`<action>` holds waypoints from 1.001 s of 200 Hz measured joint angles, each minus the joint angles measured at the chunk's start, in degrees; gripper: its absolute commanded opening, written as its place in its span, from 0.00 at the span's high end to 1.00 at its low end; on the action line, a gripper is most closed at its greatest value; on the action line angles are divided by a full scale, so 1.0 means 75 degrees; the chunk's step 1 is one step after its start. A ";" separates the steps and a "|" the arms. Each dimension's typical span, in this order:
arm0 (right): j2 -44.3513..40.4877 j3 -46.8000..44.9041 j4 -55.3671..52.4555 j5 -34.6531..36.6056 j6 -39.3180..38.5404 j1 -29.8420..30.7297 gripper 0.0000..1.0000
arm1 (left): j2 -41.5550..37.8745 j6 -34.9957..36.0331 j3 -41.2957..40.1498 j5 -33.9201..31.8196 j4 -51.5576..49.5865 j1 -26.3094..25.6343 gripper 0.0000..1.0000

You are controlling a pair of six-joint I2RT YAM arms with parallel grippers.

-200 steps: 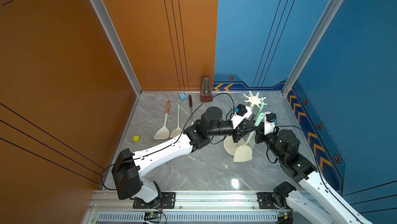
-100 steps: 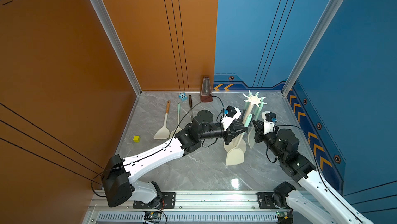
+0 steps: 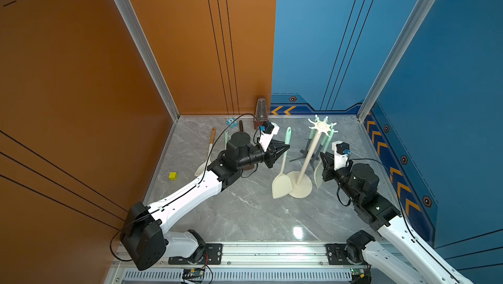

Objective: Take the spatula off the kitchen utensil rack
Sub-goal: Take off the spatula from the rack, then place the spatula at the center of the board.

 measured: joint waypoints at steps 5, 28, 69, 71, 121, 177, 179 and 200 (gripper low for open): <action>0.0000 0.0000 0.0000 0.0000 0.0000 0.0000 1.00 | 0.0000 -0.0009 -0.0009 0.0029 0.0000 0.0061 1.00; 0.0003 0.0000 0.0000 0.0000 0.0000 0.0000 1.00 | 0.0093 -0.0152 -0.0012 0.0251 0.0015 0.0414 1.00; 0.0073 0.0038 0.0003 0.0000 -0.0003 0.0000 1.00 | 0.0924 -0.0399 0.0152 0.0912 0.0000 0.1195 1.00; 0.0073 0.0038 0.0003 0.0000 0.0000 0.0000 1.00 | 0.0973 -0.0405 0.0166 0.0938 0.0003 0.1230 1.00; 0.0096 0.0052 0.0006 0.0000 -0.0003 -0.0003 1.00 | 0.1795 -0.0539 0.0781 0.1539 -0.0041 0.1830 1.00; 0.0187 0.0073 0.0079 -0.0003 -0.0003 -0.0023 1.00 | 0.2853 -0.0574 0.1690 0.2002 0.0009 0.2127 1.00; 0.0189 0.0073 0.0082 -0.0003 -0.0003 -0.0023 1.00 | 0.2888 -0.0574 0.1714 0.2008 0.0012 0.2133 1.00; 0.0216 0.0073 0.0117 -0.0006 -0.0003 -0.0029 1.00 | 0.3293 -0.0574 0.1953 0.2087 0.0006 0.2221 1.00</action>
